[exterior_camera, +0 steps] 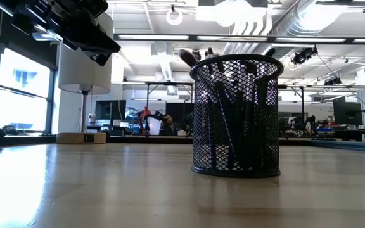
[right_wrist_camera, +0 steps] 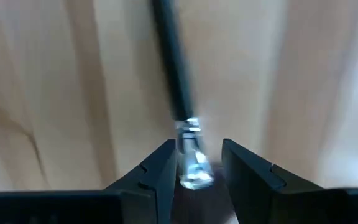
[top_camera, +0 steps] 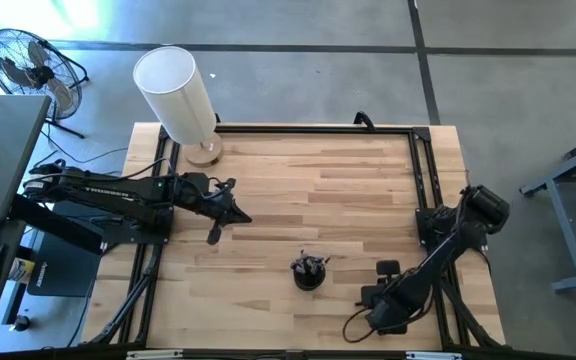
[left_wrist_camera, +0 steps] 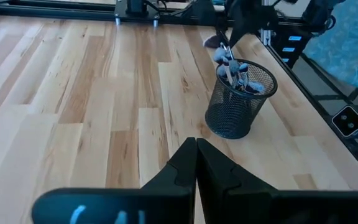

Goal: Pick & Place Makeup Supplies
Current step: Put the makeup brush into the black makeup holder

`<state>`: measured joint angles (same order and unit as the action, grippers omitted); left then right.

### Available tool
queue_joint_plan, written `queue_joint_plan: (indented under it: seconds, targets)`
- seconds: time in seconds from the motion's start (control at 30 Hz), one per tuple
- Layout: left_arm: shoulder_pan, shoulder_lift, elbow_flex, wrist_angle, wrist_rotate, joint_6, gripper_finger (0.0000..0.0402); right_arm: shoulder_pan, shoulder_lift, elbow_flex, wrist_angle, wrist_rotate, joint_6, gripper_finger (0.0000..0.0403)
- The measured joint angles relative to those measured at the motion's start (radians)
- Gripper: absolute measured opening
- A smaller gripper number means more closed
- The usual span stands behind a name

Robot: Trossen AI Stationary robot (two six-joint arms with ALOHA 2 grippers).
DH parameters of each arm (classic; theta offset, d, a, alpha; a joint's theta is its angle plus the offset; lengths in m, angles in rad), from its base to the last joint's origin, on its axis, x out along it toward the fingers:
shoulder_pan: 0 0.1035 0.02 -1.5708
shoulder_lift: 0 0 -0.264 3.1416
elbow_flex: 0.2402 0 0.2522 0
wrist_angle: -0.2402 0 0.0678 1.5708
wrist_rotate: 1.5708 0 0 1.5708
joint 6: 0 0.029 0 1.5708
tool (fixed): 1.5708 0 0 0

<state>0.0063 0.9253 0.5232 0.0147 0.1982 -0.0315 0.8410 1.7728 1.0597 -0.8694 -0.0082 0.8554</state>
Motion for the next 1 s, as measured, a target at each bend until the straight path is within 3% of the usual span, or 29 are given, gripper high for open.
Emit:
queue_joint_plan:
  seconds: [0.1, 0.23, 0.33, 0.4, 0.47, 0.63, 0.7, 0.87, 1.0]
  targets:
    - [0.0, 0.0, 0.0, 0.0, 0.0, 0.0, 0.0, 0.0, 0.018, -0.048, 0.081, -0.071, 0.014, 0.0124]
    - [0.0, 0.0, 0.0, 0.019, 0.0, 0.0, 0.0, 0.001, 0.007, -0.125, 0.176, -0.085, 0.089, 0.012]
    - [0.0, 0.0, 0.0, 0.041, 0.0, 0.0, 0.0, 0.001, 0.002, -0.134, 0.156, -0.064, 0.147, 0.0082]
    - [0.0, 0.0, 0.0, 0.057, 0.0, 0.0, 0.0, 0.002, -0.012, -0.13, 0.123, -0.016, 0.184, 0.0039]
    - [0.0, 0.0, 0.0, 0.066, 0.0, 0.0, 0.0, -0.01, -0.048, -0.138, 0.109, 0.036, 0.229, 0.0037]
    - [0.0, 0.0, 0.0, 0.113, 0.0, 0.0, 0.0, -0.07, -0.169, -0.147, -0.058, 0.313, 0.41, 0.0037]
    - [0.0, 0.0, 0.0, 0.142, -0.01, 0.0, 0.0, -0.1, -0.228, -0.145, -0.106, 0.396, 0.449, 0.0019]
    - [0.0, 0.0, 0.001, 0.189, -0.108, 0.0, 0.0, -0.243, -0.372, -0.143, -0.105, 0.568, 0.327, 0.0001]
    - [0.0, 0.0, 0.001, 0.238, -0.212, 0.035, 0.0008, -0.404, -0.444, -0.144, 0.014, 0.573, 0.113, 0.0002]
